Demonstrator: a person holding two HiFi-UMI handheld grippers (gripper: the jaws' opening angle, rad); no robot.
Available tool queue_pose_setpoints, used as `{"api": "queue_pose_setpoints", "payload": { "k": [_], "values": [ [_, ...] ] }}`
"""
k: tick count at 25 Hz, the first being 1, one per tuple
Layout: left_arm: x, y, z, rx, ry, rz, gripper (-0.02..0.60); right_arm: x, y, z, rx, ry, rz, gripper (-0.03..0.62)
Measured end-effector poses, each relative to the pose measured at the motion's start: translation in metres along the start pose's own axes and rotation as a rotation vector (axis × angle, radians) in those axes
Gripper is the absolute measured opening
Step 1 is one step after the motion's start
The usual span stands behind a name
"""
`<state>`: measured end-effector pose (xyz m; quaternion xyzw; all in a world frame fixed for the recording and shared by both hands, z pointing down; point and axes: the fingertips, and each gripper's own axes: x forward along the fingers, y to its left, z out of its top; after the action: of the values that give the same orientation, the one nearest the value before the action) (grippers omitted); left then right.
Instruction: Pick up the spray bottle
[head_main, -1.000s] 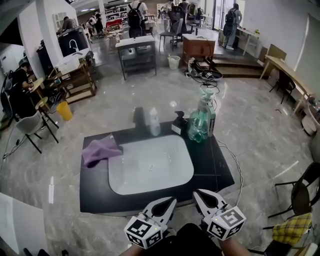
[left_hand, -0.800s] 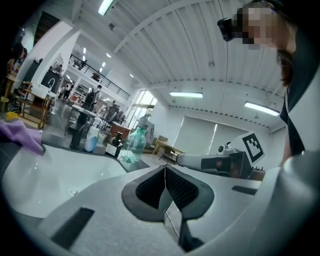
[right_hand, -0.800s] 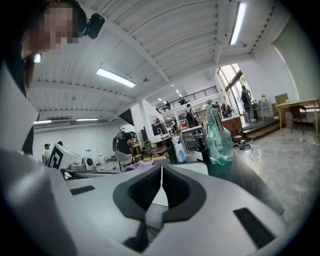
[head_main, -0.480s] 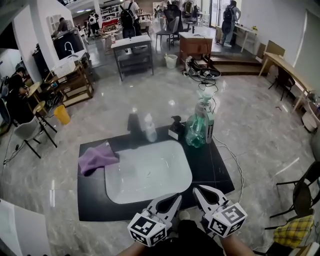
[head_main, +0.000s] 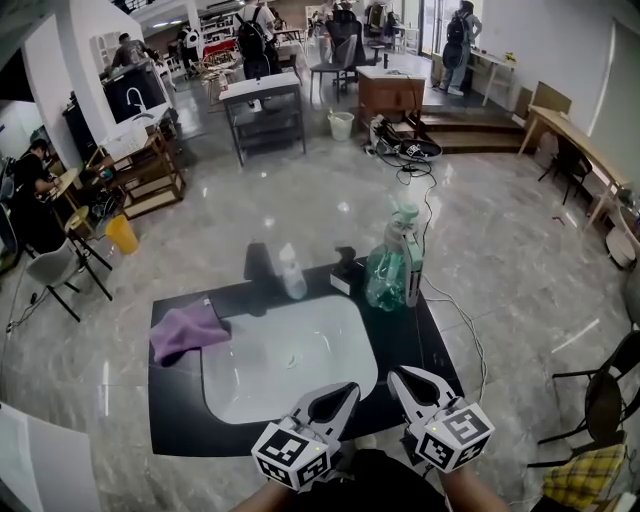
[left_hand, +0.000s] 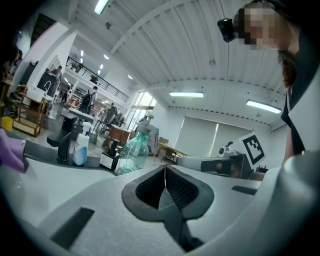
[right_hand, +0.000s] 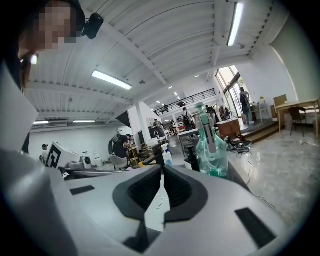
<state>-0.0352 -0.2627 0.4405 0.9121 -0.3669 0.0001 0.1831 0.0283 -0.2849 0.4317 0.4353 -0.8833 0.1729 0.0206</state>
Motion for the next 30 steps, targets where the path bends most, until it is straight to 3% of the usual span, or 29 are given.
{"api": "queue_pose_setpoints", "payload": {
  "k": [9,27,30],
  "values": [
    [0.028,0.007,0.009,0.017,0.001,0.000,0.006,0.010,-0.028,0.012,-0.011,-0.007,-0.018,0.008],
    [0.075,0.027,0.029,0.040,0.002,0.021,0.006,0.027,-0.091,0.044,-0.056,-0.041,-0.138,0.013],
    [0.083,0.030,0.037,0.053,-0.008,0.020,0.006,0.033,-0.094,0.058,-0.087,-0.058,-0.135,0.119]
  ]
}}
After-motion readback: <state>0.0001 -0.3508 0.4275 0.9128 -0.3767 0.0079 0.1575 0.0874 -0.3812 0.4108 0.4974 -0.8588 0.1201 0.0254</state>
